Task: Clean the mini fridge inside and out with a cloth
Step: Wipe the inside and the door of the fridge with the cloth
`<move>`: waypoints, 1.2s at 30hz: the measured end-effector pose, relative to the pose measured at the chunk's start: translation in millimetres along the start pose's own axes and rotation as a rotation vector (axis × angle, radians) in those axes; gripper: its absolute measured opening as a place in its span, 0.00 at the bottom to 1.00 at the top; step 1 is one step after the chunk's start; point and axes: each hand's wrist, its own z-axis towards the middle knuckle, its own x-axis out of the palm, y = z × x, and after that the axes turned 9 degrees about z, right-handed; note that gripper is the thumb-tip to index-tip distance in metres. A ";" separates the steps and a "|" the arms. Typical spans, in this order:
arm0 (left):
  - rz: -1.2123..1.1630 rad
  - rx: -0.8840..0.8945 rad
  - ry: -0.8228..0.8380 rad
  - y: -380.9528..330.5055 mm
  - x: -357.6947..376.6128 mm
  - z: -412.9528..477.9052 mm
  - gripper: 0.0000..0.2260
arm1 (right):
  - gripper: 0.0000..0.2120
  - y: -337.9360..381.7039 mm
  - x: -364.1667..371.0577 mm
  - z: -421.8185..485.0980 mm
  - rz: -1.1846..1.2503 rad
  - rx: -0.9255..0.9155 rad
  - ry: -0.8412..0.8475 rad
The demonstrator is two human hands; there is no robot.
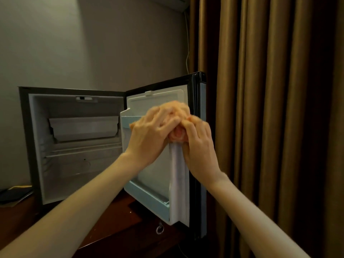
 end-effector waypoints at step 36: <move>-0.102 0.197 -0.176 -64.9 -28.8 -37.7 0.15 | 0.31 18.3 -45.4 -74.0 0.003 0.008 -0.022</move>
